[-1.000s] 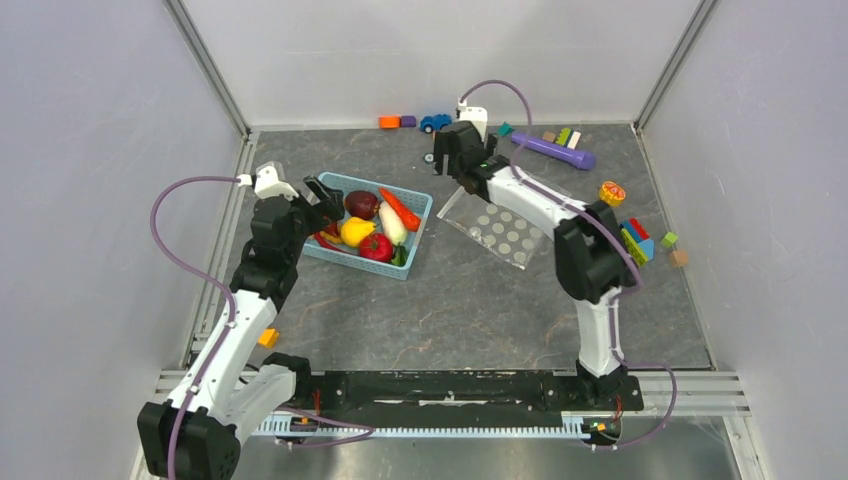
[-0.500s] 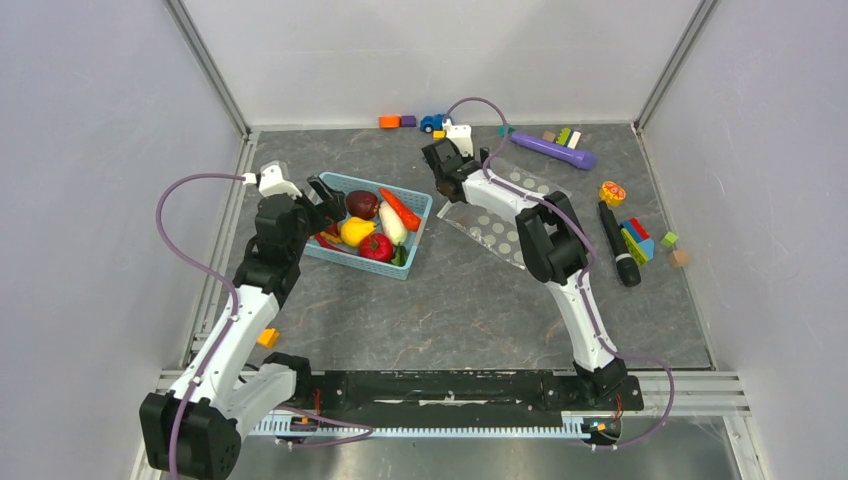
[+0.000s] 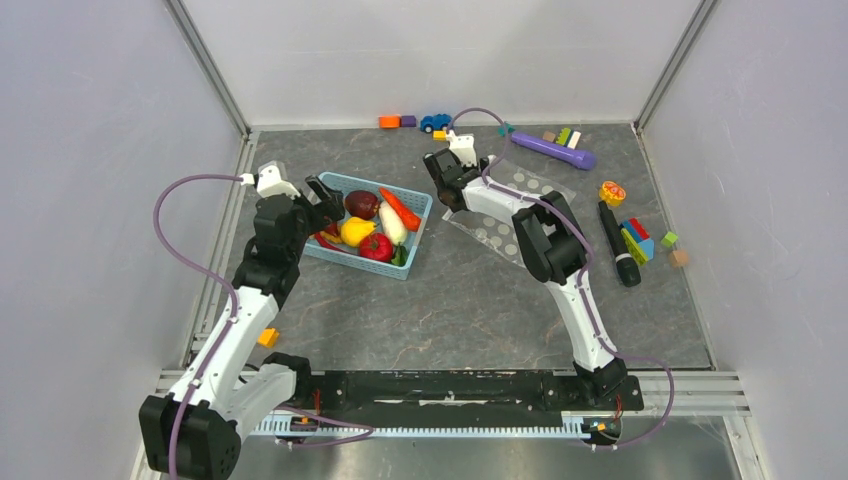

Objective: Place the food in the zip-top bag and seal the zipper
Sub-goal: Pick up the zipper food storage bag at the center of the board, then open the zipper of the food storage bag.

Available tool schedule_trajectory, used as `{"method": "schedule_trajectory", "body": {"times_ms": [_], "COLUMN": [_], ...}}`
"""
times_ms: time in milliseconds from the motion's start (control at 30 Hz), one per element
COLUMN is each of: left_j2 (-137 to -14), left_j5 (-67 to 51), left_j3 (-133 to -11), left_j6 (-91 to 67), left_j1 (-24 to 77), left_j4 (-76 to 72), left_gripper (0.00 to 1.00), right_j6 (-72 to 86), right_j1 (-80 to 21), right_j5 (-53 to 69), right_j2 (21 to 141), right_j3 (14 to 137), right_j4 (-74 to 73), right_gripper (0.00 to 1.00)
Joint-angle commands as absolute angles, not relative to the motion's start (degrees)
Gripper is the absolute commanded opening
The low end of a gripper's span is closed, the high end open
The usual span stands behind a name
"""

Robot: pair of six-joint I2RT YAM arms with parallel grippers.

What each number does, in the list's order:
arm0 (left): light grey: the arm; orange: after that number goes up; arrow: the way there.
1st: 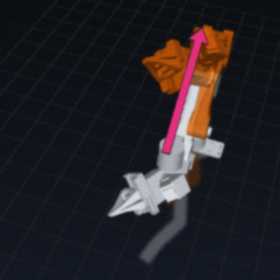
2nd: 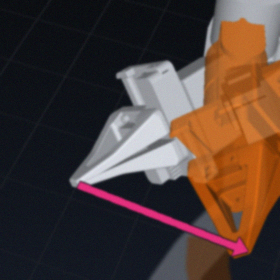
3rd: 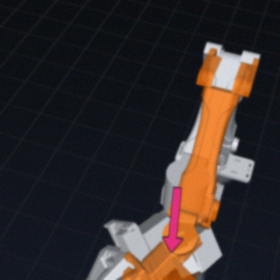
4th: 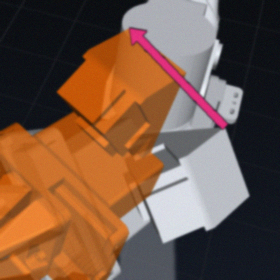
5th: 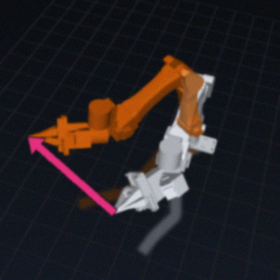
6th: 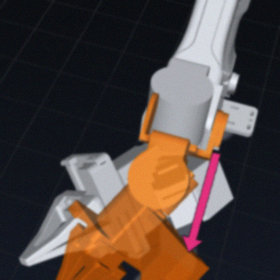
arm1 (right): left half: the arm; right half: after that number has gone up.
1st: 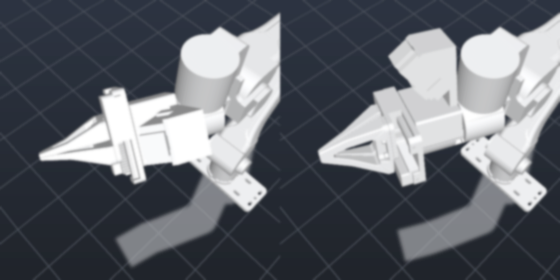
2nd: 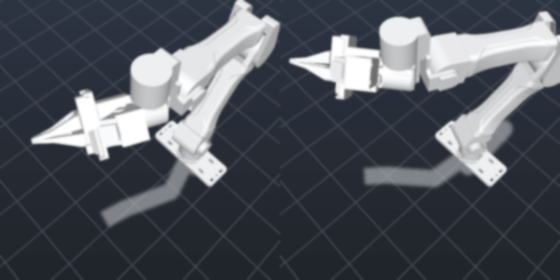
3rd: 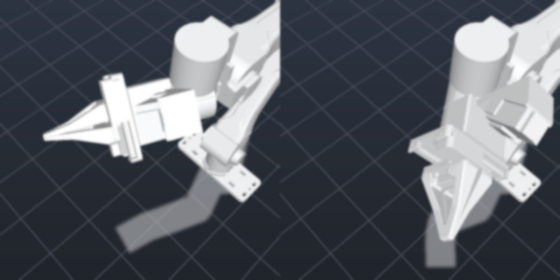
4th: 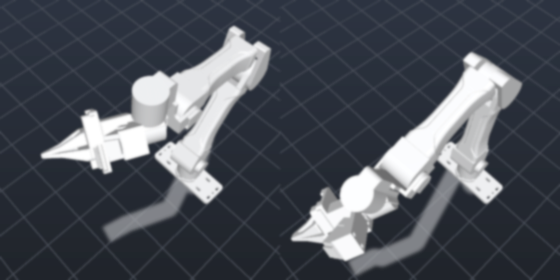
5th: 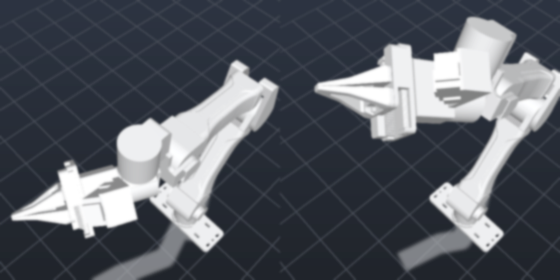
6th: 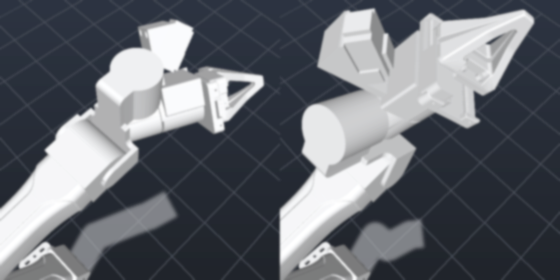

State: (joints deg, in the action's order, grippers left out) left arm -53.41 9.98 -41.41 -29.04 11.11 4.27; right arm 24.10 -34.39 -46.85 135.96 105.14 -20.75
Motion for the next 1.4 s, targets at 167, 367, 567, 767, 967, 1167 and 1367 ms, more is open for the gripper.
{"method": "schedule_trajectory", "body": {"times_ms": [167,367,567,767,967,1167,1367], "left_j2": [-52.20,-52.20,-52.80,-53.97,-56.28,-60.28,-64.11], "left_j5": [10.78,10.46,9.12,3.24,-7.37,-14.57,-10.77], "left_j3": [-42.54,-42.58,-42.80,-42.96,-44.68,-47.82,-53.19], "left_j6": [-27.06,-27.16,-27.33,-28.17,-28.63,-29.29,-29.68], "left_j1": [11.15,11.12,11.17,11.21,12.87,20.43,32.81], "left_j4": [4.04,4.13,4.04,2.61,1.59,-1.23,-2.11], "left_gripper": [1.00,1.00,1.00,1.00,1.00,1.00,1.00], "right_j6": [25.74,25.20,21.68,15.88,12.92,13.47,15.66], "right_j1": [-34.71,-34.77,-34.89,-34.87,-34.85,-34.89,-34.85], "right_j5": [-49.70,-49.81,-47.66,-32.83,-14.20,-2.33,8.68], "right_j2": [132.70,129.75,120.41,103.88,84.69,70.45,62.55], "right_j3": [101.66,98.72,88.85,69.59,47.56,34.49,28.43], "right_j4": [-18.50,-16.78,-9.52,6.64,23.86,33.38,39.70], "right_gripper": [0.43,0.03,0.00,0.00,0.00,0.00,0.00]}}
